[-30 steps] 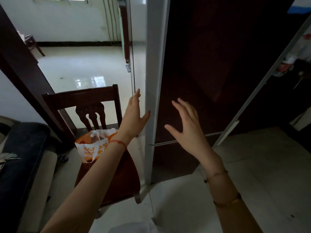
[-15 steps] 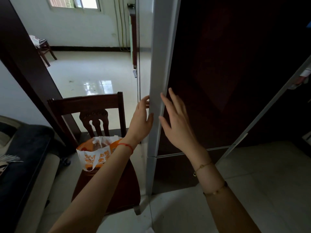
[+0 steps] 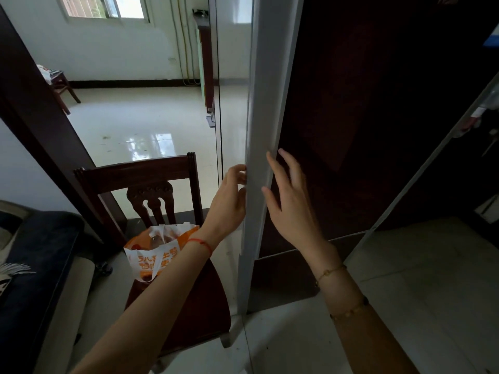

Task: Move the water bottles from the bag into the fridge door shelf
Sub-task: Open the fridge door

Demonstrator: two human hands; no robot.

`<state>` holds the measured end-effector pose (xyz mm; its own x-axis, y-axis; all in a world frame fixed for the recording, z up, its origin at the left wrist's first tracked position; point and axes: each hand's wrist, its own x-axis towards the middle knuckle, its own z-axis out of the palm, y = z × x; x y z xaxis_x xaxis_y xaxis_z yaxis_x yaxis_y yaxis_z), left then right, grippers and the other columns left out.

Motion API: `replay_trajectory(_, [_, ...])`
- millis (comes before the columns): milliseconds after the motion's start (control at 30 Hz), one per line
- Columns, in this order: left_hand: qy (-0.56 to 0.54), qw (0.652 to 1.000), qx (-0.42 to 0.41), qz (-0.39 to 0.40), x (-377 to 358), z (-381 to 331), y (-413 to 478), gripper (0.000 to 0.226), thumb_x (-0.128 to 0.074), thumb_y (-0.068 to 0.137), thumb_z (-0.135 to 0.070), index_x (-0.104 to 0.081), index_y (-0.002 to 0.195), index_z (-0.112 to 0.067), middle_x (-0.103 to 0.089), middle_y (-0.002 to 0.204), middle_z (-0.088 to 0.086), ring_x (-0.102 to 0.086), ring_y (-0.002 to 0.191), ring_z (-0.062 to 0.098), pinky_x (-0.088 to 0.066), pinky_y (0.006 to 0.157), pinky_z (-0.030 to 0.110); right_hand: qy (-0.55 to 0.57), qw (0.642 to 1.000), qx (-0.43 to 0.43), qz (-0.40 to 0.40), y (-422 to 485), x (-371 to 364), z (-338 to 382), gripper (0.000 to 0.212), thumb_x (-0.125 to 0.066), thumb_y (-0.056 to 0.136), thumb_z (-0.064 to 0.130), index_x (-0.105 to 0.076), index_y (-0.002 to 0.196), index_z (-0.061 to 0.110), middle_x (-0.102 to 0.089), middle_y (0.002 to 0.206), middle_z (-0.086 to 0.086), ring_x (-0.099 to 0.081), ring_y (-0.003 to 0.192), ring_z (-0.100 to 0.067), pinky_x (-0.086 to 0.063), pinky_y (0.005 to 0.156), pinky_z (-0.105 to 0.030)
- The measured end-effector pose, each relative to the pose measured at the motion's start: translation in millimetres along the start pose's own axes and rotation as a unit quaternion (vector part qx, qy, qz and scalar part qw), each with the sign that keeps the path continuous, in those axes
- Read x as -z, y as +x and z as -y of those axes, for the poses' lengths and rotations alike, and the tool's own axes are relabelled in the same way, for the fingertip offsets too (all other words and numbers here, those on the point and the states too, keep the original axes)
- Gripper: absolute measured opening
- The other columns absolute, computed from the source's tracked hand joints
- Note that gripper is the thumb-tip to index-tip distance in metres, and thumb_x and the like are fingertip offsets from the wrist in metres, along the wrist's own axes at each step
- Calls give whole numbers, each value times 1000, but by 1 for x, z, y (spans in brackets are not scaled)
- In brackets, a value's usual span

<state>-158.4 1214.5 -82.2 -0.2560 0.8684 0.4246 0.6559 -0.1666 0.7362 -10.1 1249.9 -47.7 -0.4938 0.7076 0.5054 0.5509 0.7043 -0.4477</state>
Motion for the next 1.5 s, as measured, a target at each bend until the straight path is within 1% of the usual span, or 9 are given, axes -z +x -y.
replay_trajectory(100, [-14,999,-39,28,0,-8,-22,39,-43,93,-2,-40,131,-8,-58,120,8,-60,110,16,-53,95,34,0,995,-1,-102,-17,9,8,56,-54,97,24,-34,149,20,-31,146,-8,-34,135,-15,-24,109,-8])
replay_trajectory(233, [-16,996,-80,32,-2,-24,-50,33,-42,94,-2,-48,126,-9,-59,119,6,-60,112,15,-51,97,37,22,986,-20,-167,-46,19,17,59,-61,93,30,-39,145,13,-31,144,-11,-36,135,-18,-36,111,-26])
replay_trajectory(467, [53,978,-190,73,1,-41,-72,41,-42,88,5,-64,118,-12,-57,122,7,-52,113,23,-43,94,30,-55,967,-22,-249,-83,40,31,81,-75,83,36,-30,146,11,-18,152,-12,-24,144,-28,-28,119,-38])
replay_trajectory(667, [10,973,-219,73,-2,-70,-87,41,-45,94,-4,-57,132,-13,-51,133,7,-47,125,20,-41,104,33,-177,937,-36,-299,-114,65,29,72,-68,89,26,-26,145,11,-18,153,-12,-21,143,-36,-23,119,-48])
replay_trajectory(867, [-28,965,-245,95,-16,-98,-91,53,-49,98,-9,-36,150,-12,-36,154,2,-28,145,12,-28,120,39,-269,920,-32,-284,-147,88,19,66,-63,92,20,-28,147,12,-20,154,-11,-21,144,-38,-30,114,-54])
replay_trajectory(1033, [-45,954,-274,116,-28,-118,-87,58,-48,98,-12,-29,153,-10,-27,160,4,-19,151,17,-24,119,50,-354,887,-48,-292,-169,106,12,56,-62,93,17,-40,144,9,-25,153,-13,-22,144,-40,-32,111,-57])
replay_trajectory(1133, [-36,945,-300,123,-37,-126,-82,59,-47,98,-14,-28,153,-10,-25,161,4,-16,152,19,-21,120,53,-387,876,-62,-282,-183,118,8,55,-58,95,14,-37,146,8,-23,154,-11,-16,146,-37,-28,113,-58])
replay_trajectory(1300, [-19,934,-331,131,-54,-140,-78,60,-47,97,-15,-27,154,-9,-25,162,4,-14,153,20,-14,122,52,-386,870,-116,-283,-207,139,-4,49,-48,100,12,-36,147,6,-19,157,-10,-2,149,-32,-24,115,-59])
replay_trajectory(1500, [-15,919,-359,160,-84,-160,-77,60,-45,99,-18,-23,155,-9,-20,163,3,-9,153,19,-10,123,48,-415,841,-157,-311,-236,174,-25,46,-47,100,9,-40,145,4,-27,155,-17,-12,147,-42,-23,114,-60])
